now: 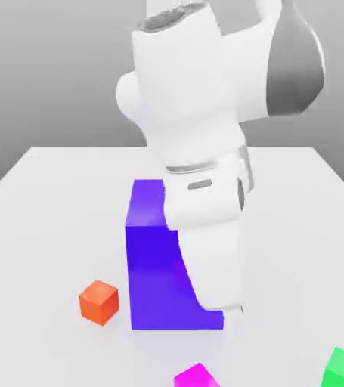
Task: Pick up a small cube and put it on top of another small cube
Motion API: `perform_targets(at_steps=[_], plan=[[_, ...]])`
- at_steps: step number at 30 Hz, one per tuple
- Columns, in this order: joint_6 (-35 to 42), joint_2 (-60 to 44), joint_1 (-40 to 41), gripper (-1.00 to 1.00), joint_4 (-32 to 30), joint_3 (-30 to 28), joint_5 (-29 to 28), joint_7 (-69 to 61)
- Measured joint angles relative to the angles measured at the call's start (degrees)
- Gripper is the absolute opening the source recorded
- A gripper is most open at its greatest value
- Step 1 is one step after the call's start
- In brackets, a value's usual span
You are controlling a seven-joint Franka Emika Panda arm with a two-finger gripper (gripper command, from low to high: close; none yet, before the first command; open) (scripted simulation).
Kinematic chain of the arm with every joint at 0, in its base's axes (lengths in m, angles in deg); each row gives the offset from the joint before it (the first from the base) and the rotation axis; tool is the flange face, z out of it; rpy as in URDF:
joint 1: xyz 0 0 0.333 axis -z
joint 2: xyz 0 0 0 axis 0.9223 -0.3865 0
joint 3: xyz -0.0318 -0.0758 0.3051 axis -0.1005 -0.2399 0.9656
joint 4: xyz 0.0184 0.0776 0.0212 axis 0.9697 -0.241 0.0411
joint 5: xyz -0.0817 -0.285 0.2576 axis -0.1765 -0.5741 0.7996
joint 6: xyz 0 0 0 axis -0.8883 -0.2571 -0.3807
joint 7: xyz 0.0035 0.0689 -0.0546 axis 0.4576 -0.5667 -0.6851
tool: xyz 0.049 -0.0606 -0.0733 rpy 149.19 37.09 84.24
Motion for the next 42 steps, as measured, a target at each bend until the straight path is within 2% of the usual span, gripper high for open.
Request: perform_targets(at_steps=[8, 16, 20, 21, 28, 32, 42], plan=[[-3.94, -7.75, 1.26, 0.0, -0.54, 1.89, -1.93, -15.08], [-8.76, -13.68, 1.7, 0.0, -1.44, 2.17, -8.83, -26.71], [-14.0, -20.54, 4.27, 0.0, 0.05, 5.51, -6.14, -30.71], [-15.49, -22.57, 5.29, -1.0, 0.54, 6.76, -5.03, -31.61], [-15.78, -23.04, 5.5, -1.0, 0.65, 7.03, -4.78, -31.85], [-10.75, -16.16, 2.82, -1.0, -1.09, 3.44, -9.21, -28.59], [-1.95, -12.2, -12.69, -1.0, 4.51, 5.95, -15.87, -8.16]])
